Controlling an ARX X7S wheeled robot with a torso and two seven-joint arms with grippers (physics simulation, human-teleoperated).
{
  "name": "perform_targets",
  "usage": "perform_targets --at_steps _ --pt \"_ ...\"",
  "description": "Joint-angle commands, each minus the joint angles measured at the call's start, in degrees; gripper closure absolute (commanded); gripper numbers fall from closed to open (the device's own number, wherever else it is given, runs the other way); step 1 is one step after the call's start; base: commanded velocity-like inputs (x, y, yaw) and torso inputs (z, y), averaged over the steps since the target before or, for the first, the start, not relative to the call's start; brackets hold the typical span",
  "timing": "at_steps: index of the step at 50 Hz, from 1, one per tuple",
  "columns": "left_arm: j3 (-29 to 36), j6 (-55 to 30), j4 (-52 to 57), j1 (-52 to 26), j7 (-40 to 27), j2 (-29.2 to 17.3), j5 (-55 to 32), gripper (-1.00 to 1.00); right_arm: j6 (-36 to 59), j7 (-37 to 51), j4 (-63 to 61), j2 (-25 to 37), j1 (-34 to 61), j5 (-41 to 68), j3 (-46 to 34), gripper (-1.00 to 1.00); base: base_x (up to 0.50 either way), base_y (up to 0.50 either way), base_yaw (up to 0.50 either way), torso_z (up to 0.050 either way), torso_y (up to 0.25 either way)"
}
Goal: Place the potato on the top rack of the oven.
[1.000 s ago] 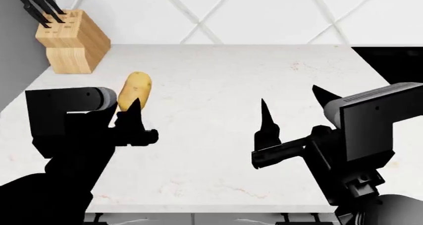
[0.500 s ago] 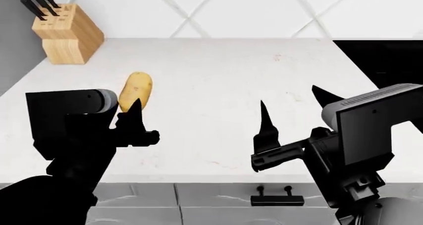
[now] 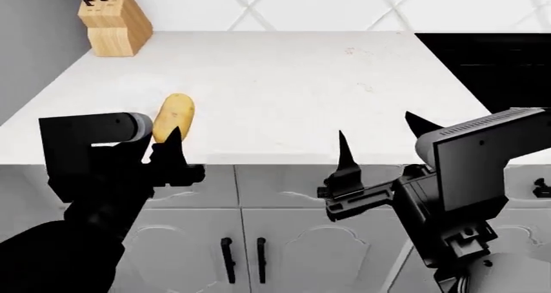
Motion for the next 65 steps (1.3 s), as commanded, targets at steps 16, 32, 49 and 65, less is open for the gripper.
perform_targets --at_steps 16,32,49,65 --pt "1.9 2.2 -1.0 -0.2 0.3 -1.0 1.8 1.00 -0.4 1.3 0.4 0.8 0.9 1.3 -0.8 -1.00 -0.50 0.00 0.00 0.000 0.000" --pt "2.8 3.7 -1.9 -0.3 0.9 -1.4 2.8 1.00 -0.4 2.8 0.6 1.1 1.6 2.5 -1.4 -1.00 -0.50 0.00 0.00 0.000 0.000" --pt "1.3 0.7 -2.7 -6.3 -3.4 0.0 -6.2 1.00 2.7 13.8 4.0 3.7 11.5 16.9 -3.2 -1.00 -0.13 0.00 0.00 0.000 0.000" --pt "-0.2 0.7 -5.1 -12.3 -4.6 -1.5 -9.8 1.00 3.1 23.4 6.2 6.6 20.6 28.3 -7.9 -1.00 0.00 0.00 0.00 0.000 0.000"
